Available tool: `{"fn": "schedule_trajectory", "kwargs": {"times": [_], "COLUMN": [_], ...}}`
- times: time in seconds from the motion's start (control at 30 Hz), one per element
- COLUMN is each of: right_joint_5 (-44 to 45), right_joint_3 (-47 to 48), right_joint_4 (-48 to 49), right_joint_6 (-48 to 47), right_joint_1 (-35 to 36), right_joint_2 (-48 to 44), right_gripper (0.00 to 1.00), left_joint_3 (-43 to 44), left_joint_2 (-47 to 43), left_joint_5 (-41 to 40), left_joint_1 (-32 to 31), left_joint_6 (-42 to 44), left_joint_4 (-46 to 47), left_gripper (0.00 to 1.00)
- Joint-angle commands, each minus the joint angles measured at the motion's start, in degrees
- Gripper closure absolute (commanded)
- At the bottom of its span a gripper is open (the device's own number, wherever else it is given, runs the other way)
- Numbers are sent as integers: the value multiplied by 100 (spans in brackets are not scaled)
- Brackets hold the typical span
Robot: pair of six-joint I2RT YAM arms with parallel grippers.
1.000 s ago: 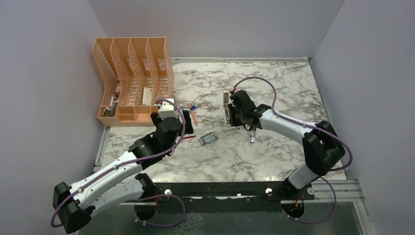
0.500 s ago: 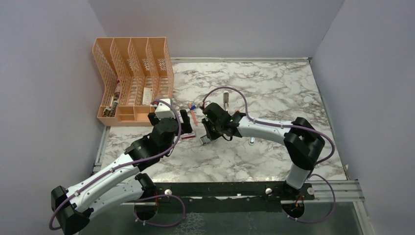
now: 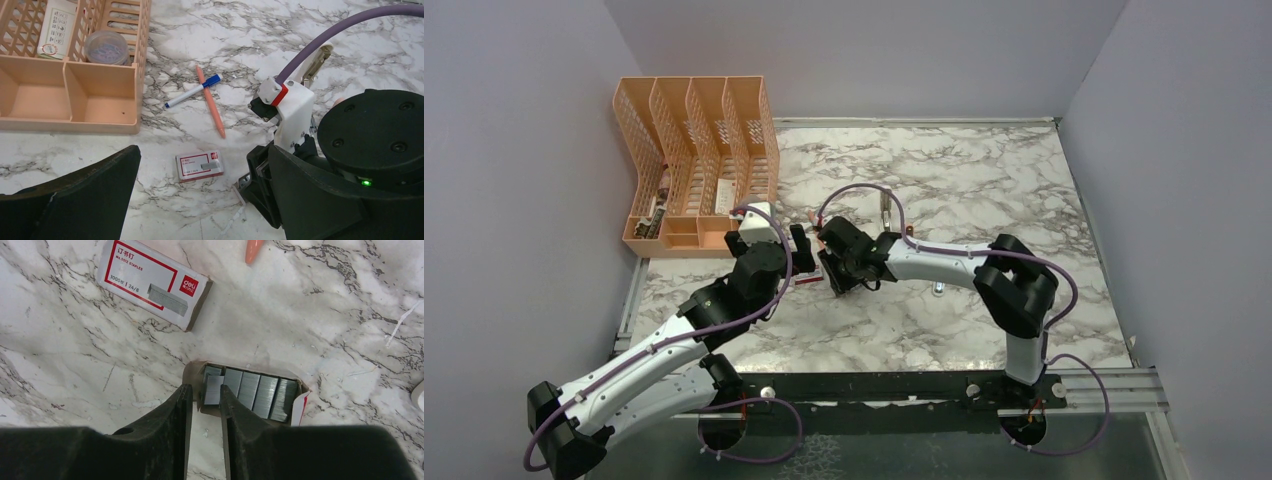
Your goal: Load the staples into the stapler
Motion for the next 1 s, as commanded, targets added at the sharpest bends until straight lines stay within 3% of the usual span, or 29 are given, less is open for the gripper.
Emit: {"fn": "schedule_trajectory", "kwargs": {"times": [0.0,0.53,0.97], "right_joint_5": [59,361,-7], "right_joint_3": [222,493,438], "right_joint_4": [-179,-574,-401], "right_joint_6": [-84,-85,177], "right_joint_1": [68,193,218], "right_joint_2": [191,510,142], "right_gripper": [67,62,71], "left_joint_3": [-58,-62,-66], "left_joint_2": [-76,-33,-87], "left_joint_5": [-164,-163,-165], "left_joint_1": [23,22,23], "left_joint_6": [-63,-63,-72], "left_joint_4": [87,80,69], "left_gripper": [1,1,1]}}
